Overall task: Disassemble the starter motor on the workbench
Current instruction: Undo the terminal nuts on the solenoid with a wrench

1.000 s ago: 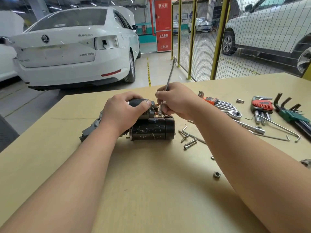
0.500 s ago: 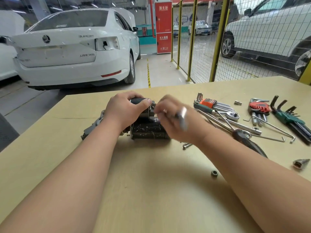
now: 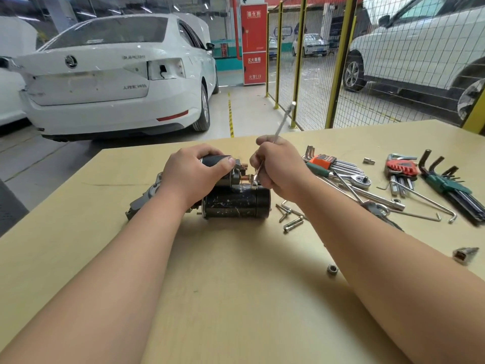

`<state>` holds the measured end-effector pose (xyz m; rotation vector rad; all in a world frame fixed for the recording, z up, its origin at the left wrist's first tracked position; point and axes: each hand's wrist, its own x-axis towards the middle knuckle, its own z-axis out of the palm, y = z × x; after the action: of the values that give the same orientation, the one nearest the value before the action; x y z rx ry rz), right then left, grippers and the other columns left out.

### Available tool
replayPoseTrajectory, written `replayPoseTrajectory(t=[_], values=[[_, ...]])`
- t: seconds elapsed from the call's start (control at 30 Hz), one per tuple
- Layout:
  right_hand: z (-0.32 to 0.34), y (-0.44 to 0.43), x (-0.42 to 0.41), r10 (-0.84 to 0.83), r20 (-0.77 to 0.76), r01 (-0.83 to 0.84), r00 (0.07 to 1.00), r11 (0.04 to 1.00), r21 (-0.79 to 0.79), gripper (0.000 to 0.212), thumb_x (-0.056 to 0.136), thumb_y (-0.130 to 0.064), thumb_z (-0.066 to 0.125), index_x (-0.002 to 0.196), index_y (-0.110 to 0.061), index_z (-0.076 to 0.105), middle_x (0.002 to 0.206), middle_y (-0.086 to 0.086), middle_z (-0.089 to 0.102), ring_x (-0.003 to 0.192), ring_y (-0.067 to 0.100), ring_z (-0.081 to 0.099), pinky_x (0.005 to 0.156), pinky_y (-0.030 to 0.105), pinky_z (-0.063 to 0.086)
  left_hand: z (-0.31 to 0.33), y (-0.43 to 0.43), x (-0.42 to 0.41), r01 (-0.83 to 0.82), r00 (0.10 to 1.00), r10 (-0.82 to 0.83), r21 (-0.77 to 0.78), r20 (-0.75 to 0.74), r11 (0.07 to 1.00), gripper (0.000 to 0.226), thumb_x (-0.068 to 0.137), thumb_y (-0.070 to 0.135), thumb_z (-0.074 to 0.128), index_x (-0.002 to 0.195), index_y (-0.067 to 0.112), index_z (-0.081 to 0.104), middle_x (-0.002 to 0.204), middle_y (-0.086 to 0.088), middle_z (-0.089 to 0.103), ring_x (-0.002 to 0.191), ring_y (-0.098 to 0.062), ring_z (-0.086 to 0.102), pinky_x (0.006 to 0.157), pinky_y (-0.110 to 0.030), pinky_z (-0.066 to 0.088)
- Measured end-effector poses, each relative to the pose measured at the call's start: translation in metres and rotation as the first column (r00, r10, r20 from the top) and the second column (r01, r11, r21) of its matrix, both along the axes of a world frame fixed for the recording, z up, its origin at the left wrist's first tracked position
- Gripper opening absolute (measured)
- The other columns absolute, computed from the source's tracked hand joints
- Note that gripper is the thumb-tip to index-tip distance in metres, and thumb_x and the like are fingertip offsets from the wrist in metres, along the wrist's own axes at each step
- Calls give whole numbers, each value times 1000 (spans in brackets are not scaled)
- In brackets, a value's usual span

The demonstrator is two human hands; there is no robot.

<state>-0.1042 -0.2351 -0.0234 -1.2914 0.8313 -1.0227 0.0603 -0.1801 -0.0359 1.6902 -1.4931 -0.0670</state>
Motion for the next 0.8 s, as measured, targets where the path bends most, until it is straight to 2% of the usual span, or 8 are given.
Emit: replayPoseTrajectory(t=[0.13, 0.2, 0.27, 0.4, 0.53, 0.67, 0.8], values=[[7, -3, 6, 50, -129, -55, 990, 998, -37, 24, 86, 2, 30, 86, -16, 47, 53, 5, 50, 30, 13, 30, 37, 16, 23, 0, 6, -2, -4, 1000, 4, -23, 3, 1000, 27, 64, 66, 52, 76, 45, 64, 78, 25, 63, 78, 6, 56, 59, -19, 41], [9, -4, 6, 10, -259, -45, 966, 991, -128, 22, 84, 0, 30, 82, -16, 46, 60, 9, 50, 30, 14, 32, 35, 17, 24, -1, 7, -3, -2, 1000, 1, -24, -10, 1000, 27, 64, 65, 53, 77, 45, 65, 79, 25, 63, 79, 5, 57, 62, -21, 45], [8, -4, 6, -62, -370, -19, 927, 977, -211, 19, 85, -5, 32, 87, -19, 45, 67, 9, 54, 34, 14, 38, 34, 15, 26, -2, 8, -4, -6, 1000, 5, -26, -24, 1000, 29, 64, 64, 54, 81, 43, 67, 81, 25, 64, 81, 2, 58, 65, -23, 49], [6, -7, 7, -56, -264, 15, 963, 988, -152, 16, 89, -6, 32, 97, -16, 42, 69, 10, 53, 28, 12, 38, 34, 17, 28, -2, 12, -5, -5, 1000, 4, -37, -21, 999, 32, 64, 63, 54, 83, 41, 68, 82, 25, 64, 82, 3, 57, 67, -23, 50], [8, -8, 7, -29, -288, -18, 957, 987, -159, 15, 89, -4, 33, 96, -14, 42, 72, 13, 50, 29, 13, 40, 35, 18, 30, -2, 14, -7, 0, 1000, 0, -48, -12, 999, 17, 67, 59, 56, 75, 46, 63, 80, 26, 63, 82, 4, 57, 67, -23, 50], [11, -7, 9, -24, -382, -57, 924, 978, -201, 23, 91, -7, 36, 112, -15, 40, 78, 11, 55, 34, 13, 45, 36, 21, 33, -3, 15, -8, -4, 1000, 5, -68, 8, 998, 22, 65, 60, 55, 77, 44, 64, 80, 25, 65, 81, 3, 58, 66, -21, 48], [14, -4, 7, 37, -295, -105, 955, 970, -220, 27, 89, -2, 34, 112, -15, 40, 71, 7, 53, 27, 6, 39, 33, 16, 29, -3, 14, -7, 1, 1000, 0, -59, 9, 998, 26, 63, 65, 51, 76, 46, 64, 80, 24, 65, 81, 1, 58, 64, -23, 49]])
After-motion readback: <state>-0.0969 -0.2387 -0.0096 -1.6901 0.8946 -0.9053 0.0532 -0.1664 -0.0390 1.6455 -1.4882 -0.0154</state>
